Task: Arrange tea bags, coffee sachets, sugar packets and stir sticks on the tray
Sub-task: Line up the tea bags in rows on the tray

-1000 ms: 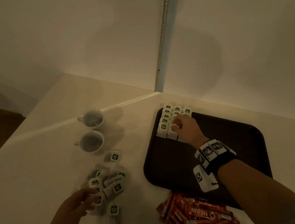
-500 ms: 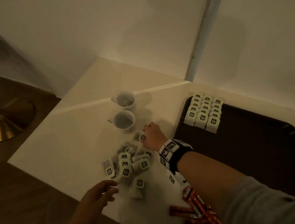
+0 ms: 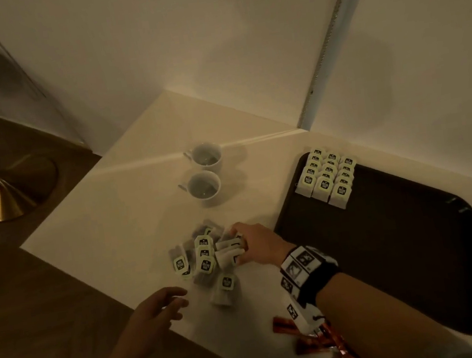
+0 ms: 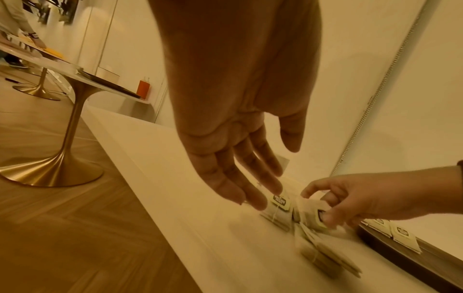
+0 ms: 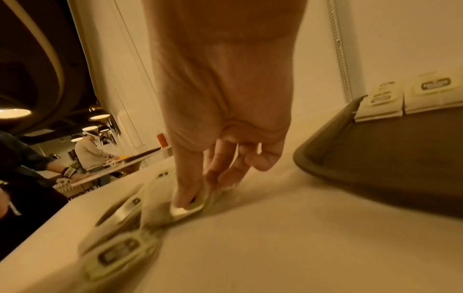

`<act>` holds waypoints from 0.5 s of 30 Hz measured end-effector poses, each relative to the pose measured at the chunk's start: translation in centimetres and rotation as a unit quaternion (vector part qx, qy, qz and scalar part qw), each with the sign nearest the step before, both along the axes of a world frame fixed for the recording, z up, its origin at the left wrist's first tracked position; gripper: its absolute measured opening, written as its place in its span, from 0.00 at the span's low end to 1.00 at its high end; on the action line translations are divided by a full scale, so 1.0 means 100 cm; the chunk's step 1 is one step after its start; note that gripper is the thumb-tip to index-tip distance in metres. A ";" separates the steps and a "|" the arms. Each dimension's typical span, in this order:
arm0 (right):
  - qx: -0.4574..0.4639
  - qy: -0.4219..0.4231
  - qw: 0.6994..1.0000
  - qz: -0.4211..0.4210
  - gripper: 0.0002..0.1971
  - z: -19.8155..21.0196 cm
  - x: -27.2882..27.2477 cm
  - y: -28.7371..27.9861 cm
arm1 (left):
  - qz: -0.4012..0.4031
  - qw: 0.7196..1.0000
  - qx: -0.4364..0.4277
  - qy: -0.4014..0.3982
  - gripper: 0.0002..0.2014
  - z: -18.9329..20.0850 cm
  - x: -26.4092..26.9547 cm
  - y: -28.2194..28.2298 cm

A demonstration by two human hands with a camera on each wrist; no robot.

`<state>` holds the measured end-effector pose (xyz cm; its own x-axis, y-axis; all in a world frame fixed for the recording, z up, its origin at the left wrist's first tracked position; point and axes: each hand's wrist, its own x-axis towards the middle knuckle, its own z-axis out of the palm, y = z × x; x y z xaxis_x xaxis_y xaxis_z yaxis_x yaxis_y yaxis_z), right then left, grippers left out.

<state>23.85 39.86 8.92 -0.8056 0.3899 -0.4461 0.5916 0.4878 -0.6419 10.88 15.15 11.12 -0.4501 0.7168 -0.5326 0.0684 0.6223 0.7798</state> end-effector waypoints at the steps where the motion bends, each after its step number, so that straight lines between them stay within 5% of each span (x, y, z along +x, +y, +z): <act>1: 0.033 -0.001 0.999 -0.002 0.26 -0.004 0.001 -0.003 | -0.001 1.000 0.003 0.002 0.09 -0.001 -0.001 0.000; 6: 0.111 0.029 0.993 -0.006 0.15 -0.014 0.001 -0.003 | -0.012 1.000 0.013 0.013 0.09 0.003 0.000 0.001; 12: -0.023 0.134 0.990 -0.027 0.10 0.023 0.005 0.016 | -0.014 0.998 0.060 0.001 0.07 0.027 0.000 0.029; 15: -0.045 0.181 0.982 -0.032 0.11 0.070 0.007 0.029 | 0.002 0.991 0.123 -0.060 0.32 0.051 0.002 0.064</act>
